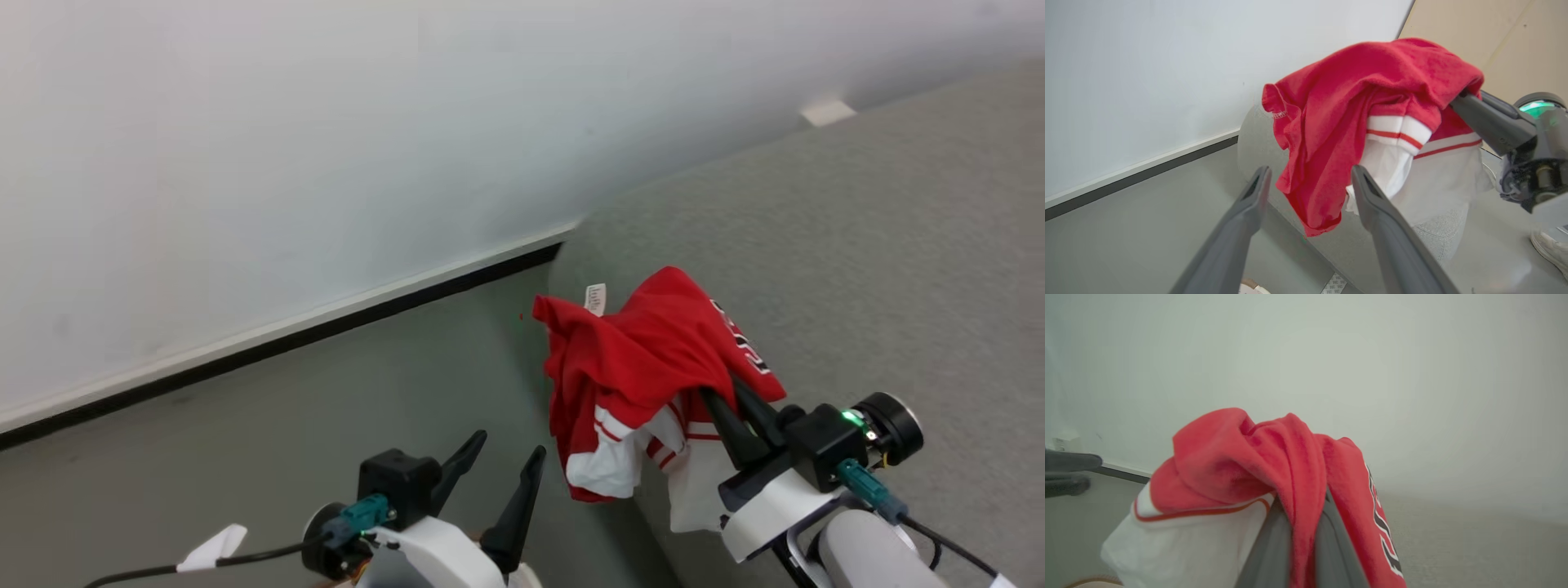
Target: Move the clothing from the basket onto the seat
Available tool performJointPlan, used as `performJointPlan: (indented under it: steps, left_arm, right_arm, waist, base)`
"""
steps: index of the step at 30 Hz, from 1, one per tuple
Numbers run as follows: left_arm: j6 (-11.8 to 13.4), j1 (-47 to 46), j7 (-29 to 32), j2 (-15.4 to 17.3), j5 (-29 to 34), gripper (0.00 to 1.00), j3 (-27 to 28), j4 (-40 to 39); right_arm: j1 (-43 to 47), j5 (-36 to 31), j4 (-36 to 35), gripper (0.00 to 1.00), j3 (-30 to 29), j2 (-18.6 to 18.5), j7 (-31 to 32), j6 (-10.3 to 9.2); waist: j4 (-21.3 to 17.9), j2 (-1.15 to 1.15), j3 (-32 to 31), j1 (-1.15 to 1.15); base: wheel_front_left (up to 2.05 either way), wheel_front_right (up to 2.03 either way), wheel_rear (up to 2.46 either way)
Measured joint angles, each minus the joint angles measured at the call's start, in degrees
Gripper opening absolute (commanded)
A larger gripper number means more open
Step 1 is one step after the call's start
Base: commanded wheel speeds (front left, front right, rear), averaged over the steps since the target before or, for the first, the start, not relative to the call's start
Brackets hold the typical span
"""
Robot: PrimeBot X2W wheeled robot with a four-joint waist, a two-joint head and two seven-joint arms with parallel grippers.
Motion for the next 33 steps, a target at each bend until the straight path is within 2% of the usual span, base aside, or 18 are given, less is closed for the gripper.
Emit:
performJointPlan:
  steps: [3,6,10,17,22,28,33]
  left_arm:
    - [-0.02,-0.31,0.04,-0.11,0.09,1.00,-0.41,-0.29]
    - [-1.18,-1.89,0.57,-0.65,0.21,1.00,-1.51,-0.41]
    - [-2.75,-4.55,1.02,-1.31,0.41,1.00,-2.46,0.30]
    - [-3.02,-8.10,2.23,-0.68,1.71,1.00,-2.65,-0.19]
    - [-2.82,-11.94,5.48,1.66,4.15,1.00,-2.59,-3.14]
    - [-5.88,-22.64,10.66,2.58,7.58,1.00,-3.64,-6.90]
    - [-8.25,-30.95,13.45,1.68,9.44,1.00,-4.86,-8.53]
  right_arm:
    - [0.63,-0.01,-0.69,0.00,-1.11,-0.70,0.00,0.00]
    - [1.94,-0.03,-2.34,0.00,-4.56,-1.87,-0.01,0.00]
    - [4.77,-1.02,-5.14,0.00,-9.43,-1.64,0.00,0.00]
    - [4.27,-1.16,-7.77,0.00,-15.07,-1.13,0.00,0.00]
    - [-3.43,-0.63,-7.06,0.00,-19.07,-2.50,0.00,0.00]
    - [-14.88,0.11,-4.90,0.00,-27.29,-6.39,-0.01,-0.01]
    - [-25.17,-0.02,1.93,0.00,-34.62,-11.61,-0.01,0.00]
  waist:
    - [-3.48,0.00,0.37,0.00]
    - [-5.96,0.00,1.31,0.00]
    - [-7.54,0.00,4.01,0.00]
    - [-8.09,0.00,8.71,0.00]
    - [-8.06,0.00,14.34,0.00]
    - [-5.41,0.00,23.41,0.01]
    - [-2.13,0.00,31.86,0.02]
  base:
    - [0.00,0.00,0.00]
    - [0.00,0.00,0.00]
    - [0.00,0.00,0.00]
    - [0.00,0.00,0.00]
    - [0.00,0.00,0.00]
    - [0.00,0.00,0.00]
    - [0.00,0.00,0.00]
